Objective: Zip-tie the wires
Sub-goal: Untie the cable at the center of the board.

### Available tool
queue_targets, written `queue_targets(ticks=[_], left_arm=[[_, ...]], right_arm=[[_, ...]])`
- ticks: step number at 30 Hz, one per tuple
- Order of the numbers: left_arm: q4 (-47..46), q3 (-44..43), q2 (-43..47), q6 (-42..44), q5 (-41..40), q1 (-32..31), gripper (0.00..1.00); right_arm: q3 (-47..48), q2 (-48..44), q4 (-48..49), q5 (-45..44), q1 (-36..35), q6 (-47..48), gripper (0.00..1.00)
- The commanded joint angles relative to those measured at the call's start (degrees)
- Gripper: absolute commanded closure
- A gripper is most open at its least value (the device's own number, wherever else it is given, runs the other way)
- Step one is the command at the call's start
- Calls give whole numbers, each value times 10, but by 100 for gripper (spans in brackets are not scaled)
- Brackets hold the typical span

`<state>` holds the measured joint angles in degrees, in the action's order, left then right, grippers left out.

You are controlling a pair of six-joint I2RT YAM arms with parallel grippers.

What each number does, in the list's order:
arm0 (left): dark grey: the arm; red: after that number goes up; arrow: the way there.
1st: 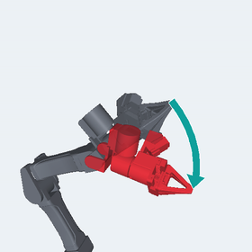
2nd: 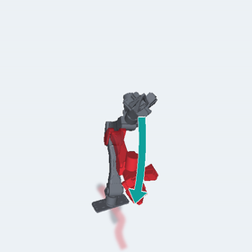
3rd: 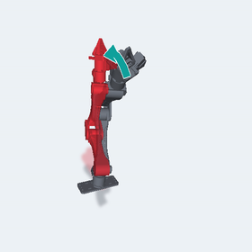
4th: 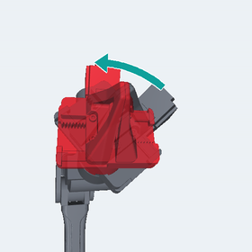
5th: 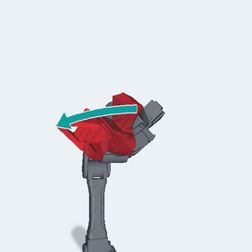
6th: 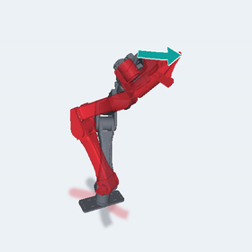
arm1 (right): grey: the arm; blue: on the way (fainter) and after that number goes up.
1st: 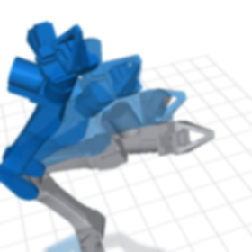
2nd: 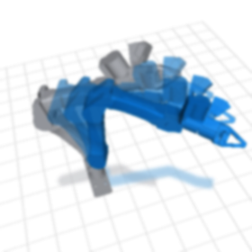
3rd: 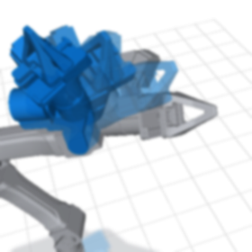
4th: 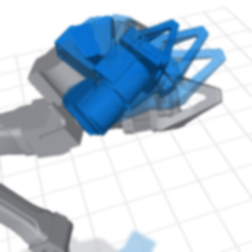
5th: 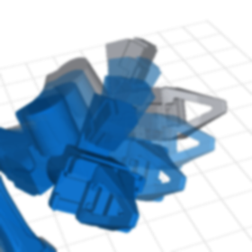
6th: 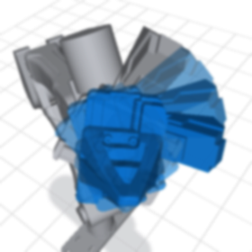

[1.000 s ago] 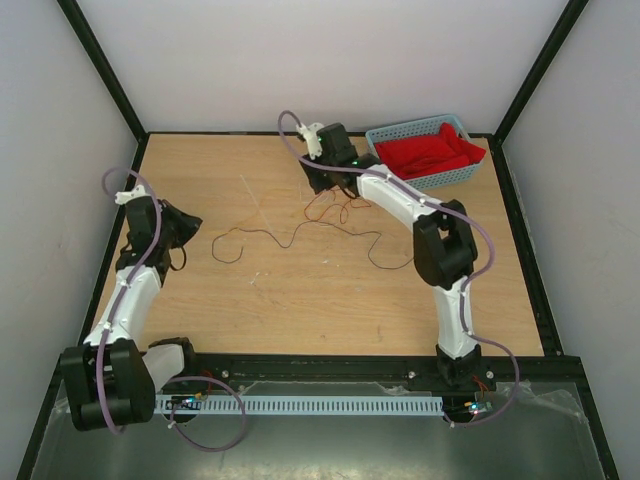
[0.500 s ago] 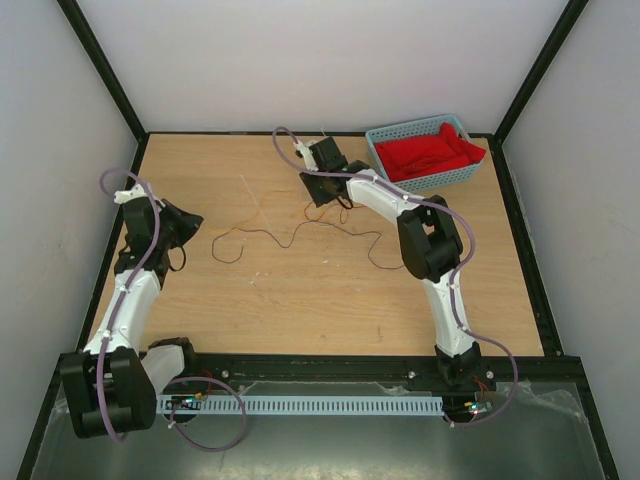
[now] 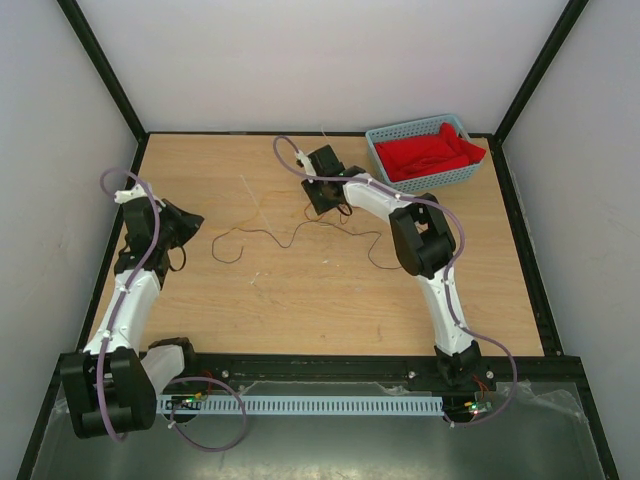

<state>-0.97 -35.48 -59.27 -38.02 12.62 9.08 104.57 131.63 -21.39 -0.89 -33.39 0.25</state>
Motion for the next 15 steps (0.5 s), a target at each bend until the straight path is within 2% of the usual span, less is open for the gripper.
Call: queue_targets(ticks=[1, 5, 9, 12, 15], left_arm=[[-16, 3, 9, 0, 6, 5, 100], [-16, 2, 9, 2, 5, 5, 100], [-15, 2, 10, 3, 4, 5, 100], [-15, 2, 12, 7, 5, 6, 100], [-14, 2, 15, 17, 6, 6, 100]], right_arm=[[0, 9, -13, 10, 1, -9, 57], [-6, 11, -14, 15, 2, -10, 66], [-15, -2, -19, 11, 3, -9, 83], [-24, -30, -29, -28, 3, -8, 93], [-26, -69, -55, -126, 3, -3, 99]])
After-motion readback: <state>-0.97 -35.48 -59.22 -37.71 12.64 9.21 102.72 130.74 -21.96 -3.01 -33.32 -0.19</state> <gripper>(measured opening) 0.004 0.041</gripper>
